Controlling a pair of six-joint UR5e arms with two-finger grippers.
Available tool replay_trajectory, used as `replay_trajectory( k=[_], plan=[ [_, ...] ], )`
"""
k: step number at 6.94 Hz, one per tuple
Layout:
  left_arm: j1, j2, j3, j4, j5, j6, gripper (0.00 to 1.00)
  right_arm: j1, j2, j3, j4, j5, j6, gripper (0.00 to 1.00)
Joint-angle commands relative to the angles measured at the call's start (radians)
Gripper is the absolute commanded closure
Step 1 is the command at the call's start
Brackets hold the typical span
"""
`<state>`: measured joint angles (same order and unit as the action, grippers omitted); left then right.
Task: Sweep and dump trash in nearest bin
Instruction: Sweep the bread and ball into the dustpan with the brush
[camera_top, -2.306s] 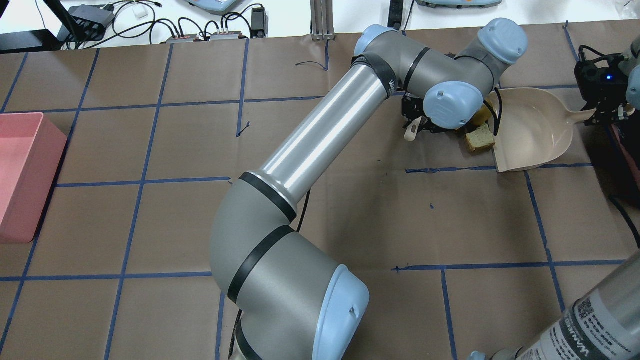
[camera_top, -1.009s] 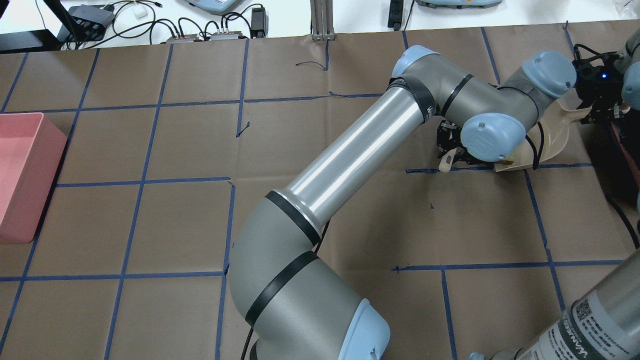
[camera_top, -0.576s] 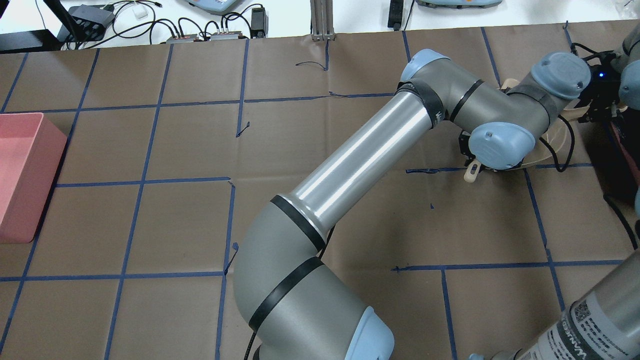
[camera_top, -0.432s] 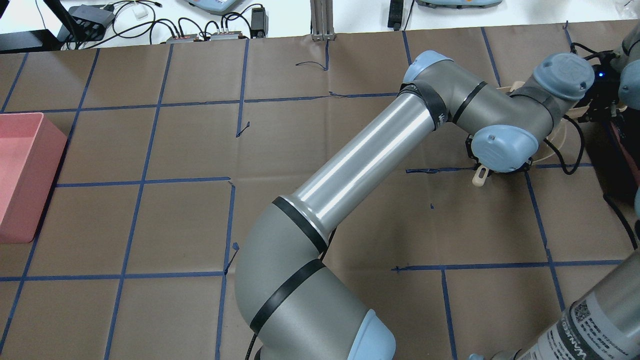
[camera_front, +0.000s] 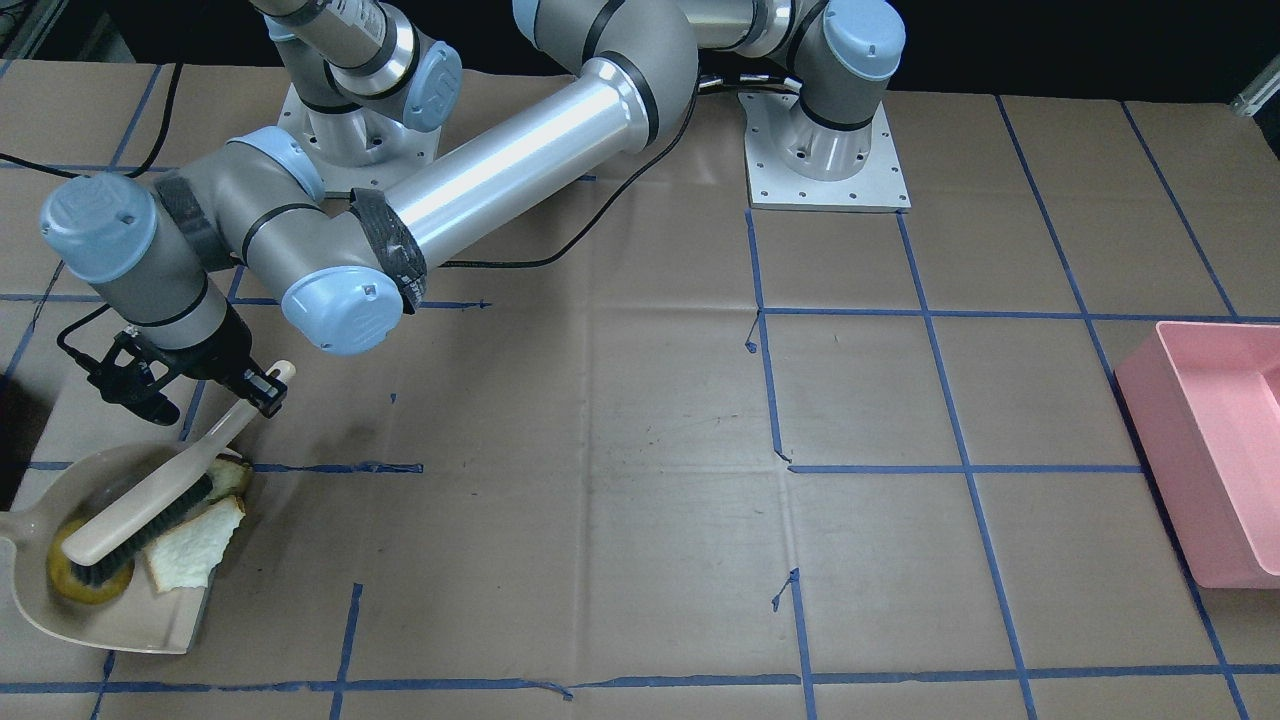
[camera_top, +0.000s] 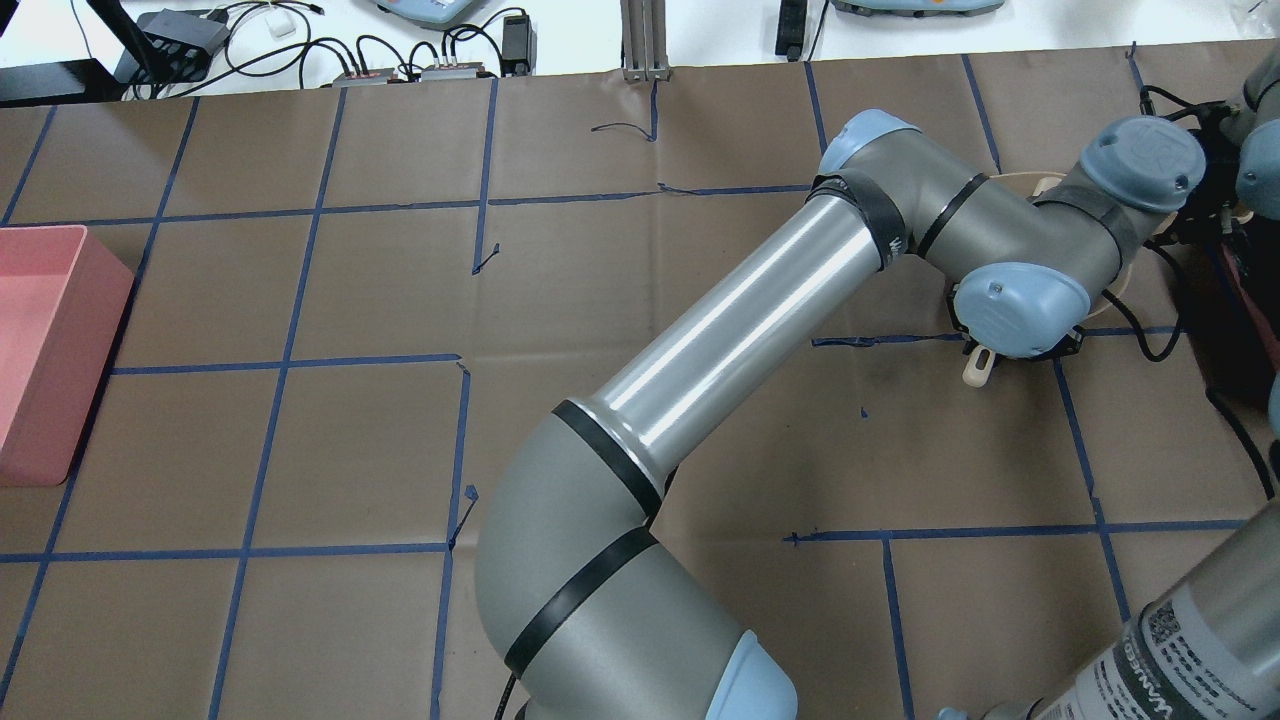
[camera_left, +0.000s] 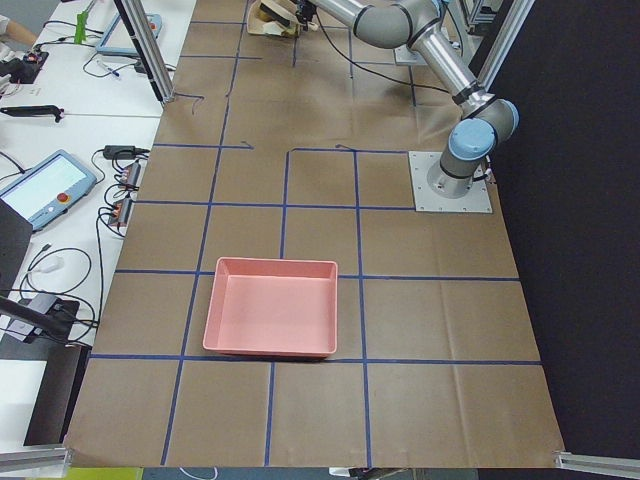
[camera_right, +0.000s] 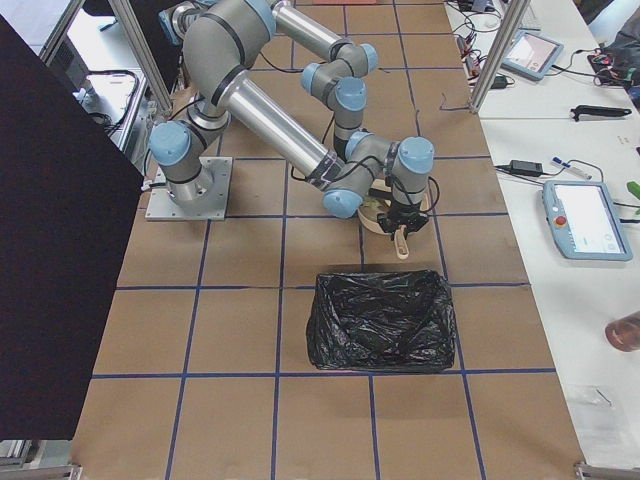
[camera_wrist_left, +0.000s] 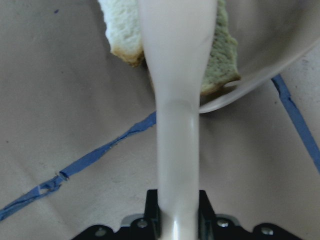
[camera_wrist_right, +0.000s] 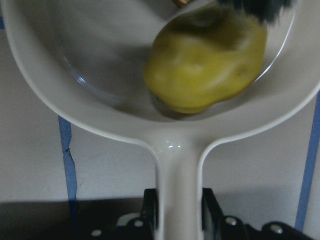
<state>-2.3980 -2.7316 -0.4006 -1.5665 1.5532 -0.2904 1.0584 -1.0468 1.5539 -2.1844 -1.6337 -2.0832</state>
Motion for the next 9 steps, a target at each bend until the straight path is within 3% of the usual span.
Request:
replay_trajectory(
  k=[1, 3, 7, 9],
  plan=[
    [0.008, 0.065, -0.020, -0.095, 0.013, -0.019, 1.00, 0.000, 0.001, 0.000, 0.000, 0.000, 0.000, 0.97],
    [0.037, 0.073, -0.024, -0.234, 0.021, -0.071, 1.00, 0.000, 0.001, 0.000, 0.000, 0.000, 0.000, 0.97],
    [0.037, 0.053, -0.038, -0.250, 0.002, -0.444, 1.00, 0.002, 0.001, 0.000, 0.002, 0.000, 0.000, 0.97],
    [0.010, 0.027, -0.030, -0.242, -0.034, -0.452, 1.00, 0.002, 0.001, 0.000, 0.002, 0.003, 0.000, 0.97]
  ],
)
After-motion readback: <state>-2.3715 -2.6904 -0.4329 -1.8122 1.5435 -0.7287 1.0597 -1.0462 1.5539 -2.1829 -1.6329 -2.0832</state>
